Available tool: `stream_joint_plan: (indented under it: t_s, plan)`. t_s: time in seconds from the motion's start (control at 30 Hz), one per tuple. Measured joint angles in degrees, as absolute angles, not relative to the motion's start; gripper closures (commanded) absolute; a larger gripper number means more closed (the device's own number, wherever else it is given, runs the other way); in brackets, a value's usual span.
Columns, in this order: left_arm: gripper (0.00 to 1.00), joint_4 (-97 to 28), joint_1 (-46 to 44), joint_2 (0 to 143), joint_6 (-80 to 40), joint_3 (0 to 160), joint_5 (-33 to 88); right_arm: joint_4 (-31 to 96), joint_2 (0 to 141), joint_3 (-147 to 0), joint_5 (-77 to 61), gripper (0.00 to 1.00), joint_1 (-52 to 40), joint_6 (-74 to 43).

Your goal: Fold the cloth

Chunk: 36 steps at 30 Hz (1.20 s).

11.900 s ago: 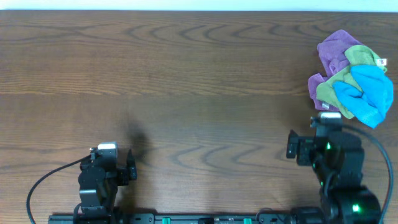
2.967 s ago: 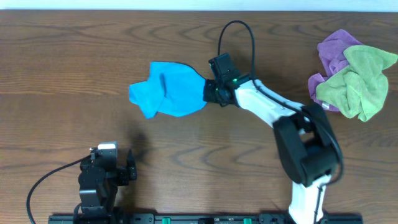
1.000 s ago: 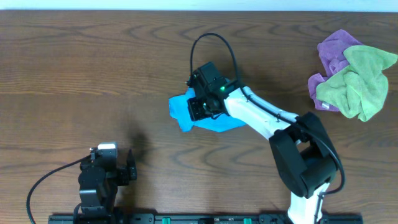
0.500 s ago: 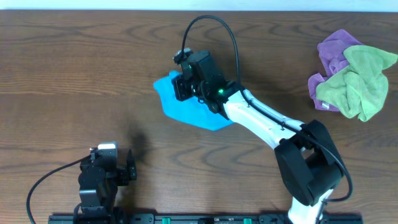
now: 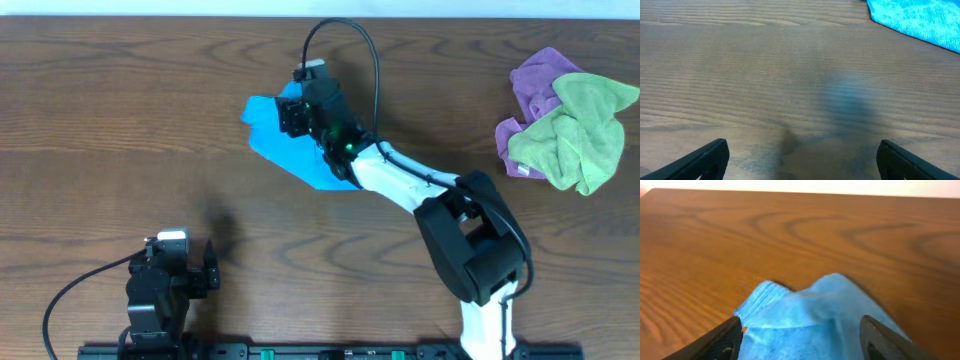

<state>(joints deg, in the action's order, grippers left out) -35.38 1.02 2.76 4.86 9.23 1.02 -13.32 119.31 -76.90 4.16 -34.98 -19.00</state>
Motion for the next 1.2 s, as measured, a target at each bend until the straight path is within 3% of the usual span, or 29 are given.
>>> stream_joint_plan:
  t_s: [0.43,1.2]
  plan:
    - [0.05,-35.38,1.02,2.76,4.86,9.23,1.02,8.58,116.2,-76.86,-12.47,0.28,-35.22,-13.56]
    - [0.05,-35.38,1.02,2.76,4.86,9.23,1.02,11.68,118.3,-76.86,-9.13,0.37,-36.69,-1.8]
